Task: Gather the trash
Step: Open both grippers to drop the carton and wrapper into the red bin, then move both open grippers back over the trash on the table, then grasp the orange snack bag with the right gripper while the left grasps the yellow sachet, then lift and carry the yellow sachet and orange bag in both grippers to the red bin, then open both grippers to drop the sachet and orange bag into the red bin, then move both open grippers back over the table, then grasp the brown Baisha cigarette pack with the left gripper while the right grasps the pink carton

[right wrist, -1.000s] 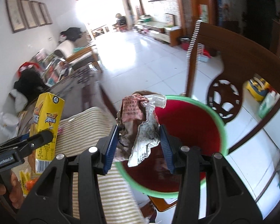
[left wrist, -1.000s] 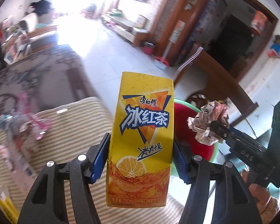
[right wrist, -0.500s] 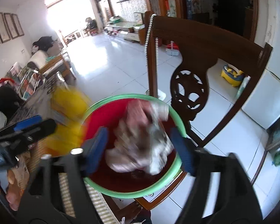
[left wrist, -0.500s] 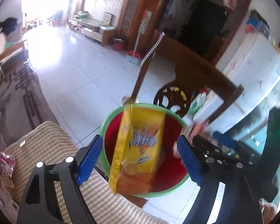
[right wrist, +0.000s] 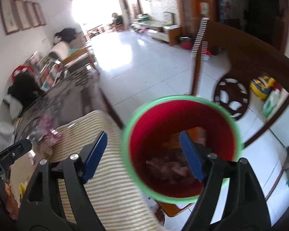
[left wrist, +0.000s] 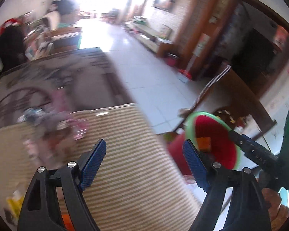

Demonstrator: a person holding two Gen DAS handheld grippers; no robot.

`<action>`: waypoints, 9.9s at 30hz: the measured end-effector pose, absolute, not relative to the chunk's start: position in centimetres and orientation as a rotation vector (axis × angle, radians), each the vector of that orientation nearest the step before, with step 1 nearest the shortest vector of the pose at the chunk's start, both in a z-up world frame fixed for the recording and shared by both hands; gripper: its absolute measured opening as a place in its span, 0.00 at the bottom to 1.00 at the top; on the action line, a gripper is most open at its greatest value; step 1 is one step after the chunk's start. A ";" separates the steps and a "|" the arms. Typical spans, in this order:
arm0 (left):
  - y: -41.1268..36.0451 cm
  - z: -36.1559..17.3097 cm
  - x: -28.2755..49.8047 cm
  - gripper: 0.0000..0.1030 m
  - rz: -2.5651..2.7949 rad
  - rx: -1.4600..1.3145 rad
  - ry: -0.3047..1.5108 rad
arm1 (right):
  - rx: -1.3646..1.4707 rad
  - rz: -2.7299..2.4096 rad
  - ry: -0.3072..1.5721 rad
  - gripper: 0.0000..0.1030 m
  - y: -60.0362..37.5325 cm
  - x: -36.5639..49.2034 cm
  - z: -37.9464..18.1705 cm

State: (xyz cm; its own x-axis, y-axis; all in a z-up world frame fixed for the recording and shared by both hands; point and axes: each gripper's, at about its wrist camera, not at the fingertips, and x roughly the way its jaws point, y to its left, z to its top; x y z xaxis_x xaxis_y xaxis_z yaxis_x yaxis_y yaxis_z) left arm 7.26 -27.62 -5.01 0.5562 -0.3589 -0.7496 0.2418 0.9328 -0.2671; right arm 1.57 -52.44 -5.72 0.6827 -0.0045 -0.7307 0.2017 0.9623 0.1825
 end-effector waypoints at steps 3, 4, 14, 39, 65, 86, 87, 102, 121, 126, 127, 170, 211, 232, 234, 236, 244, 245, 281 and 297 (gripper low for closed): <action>-22.3 -5.7 6.3 0.76 -0.268 -0.188 0.925 | 0.222 -0.041 0.837 0.76 -47.9 2.5 -5.9; -20.9 -5.9 6.2 0.76 -0.248 -0.203 0.929 | 0.213 -0.020 0.845 0.78 -46.6 2.7 -6.1; -5.5 -9.0 2.9 0.76 -0.056 -0.336 0.989 | 0.086 0.205 1.006 0.92 -30.9 3.2 -8.4; 4.3 -13.8 -0.9 0.76 -0.068 -0.375 1.126 | -0.462 0.455 1.158 0.53 -13.6 -1.4 -16.6; -2.7 -19.7 3.9 0.32 -0.172 -0.255 1.319 | -0.072 0.298 1.204 0.72 -20.0 2.4 -15.4; -0.7 -17.4 2.4 0.29 -0.143 -0.303 1.226 | 0.049 0.223 1.167 0.54 -21.8 3.2 -14.4; -0.6 -16.8 2.3 0.29 -0.141 -0.294 1.206 | 0.045 0.225 1.140 0.53 -21.7 3.2 -13.6; 0.3 -7.8 2.4 0.29 -0.175 -0.237 0.948 | -0.023 0.231 0.919 0.53 -20.4 0.9 -6.9; -4.7 -6.0 3.0 0.30 -0.126 -0.247 0.888 | -0.007 0.260 0.886 0.53 -25.0 1.3 -5.5; -6.7 -5.7 2.9 0.30 -0.106 -0.254 0.881 | -0.010 0.291 0.886 0.53 -26.9 2.0 -5.3; -7.1 -5.6 2.9 0.30 -0.102 -0.257 0.879 | -0.014 0.295 0.883 0.53 -27.2 2.0 -5.1; -40.1 -5.5 7.5 0.30 -0.617 -0.035 0.970 | 0.256 -0.228 0.860 0.87 -62.2 0.4 -7.2; -6.9 -13.2 0.8 0.74 0.206 -0.374 1.028 | 0.106 0.112 0.928 0.90 -42.4 6.7 -8.0; 2.0 -15.9 -7.4 0.76 -0.109 0.152 1.086 | -0.001 0.360 1.104 0.90 -22.6 6.2 -12.7; 2.0 -15.8 -7.6 0.76 -0.154 0.171 1.091 | -0.014 0.363 1.112 0.90 -21.3 6.2 -13.5; 2.3 -16.0 -7.8 0.76 -0.197 0.185 1.096 | -0.053 0.349 1.110 0.90 -19.9 6.6 -14.1; 3.4 -17.5 -7.3 0.77 -0.268 0.247 1.111 | -0.284 0.274 1.145 0.87 -15.6 9.8 -17.4; 3.3 -17.7 -7.2 0.77 -0.280 0.261 1.113 | -0.318 0.248 1.164 0.80 -15.3 10.0 -18.1; 2.1 -18.3 -2.8 0.79 -0.369 0.208 1.123 | -0.061 0.253 1.211 0.83 -17.6 3.0 -15.8; 0.5 -21.1 -0.3 0.79 -0.232 0.215 1.206 | -0.049 0.252 1.226 0.87 -17.3 2.7 -16.2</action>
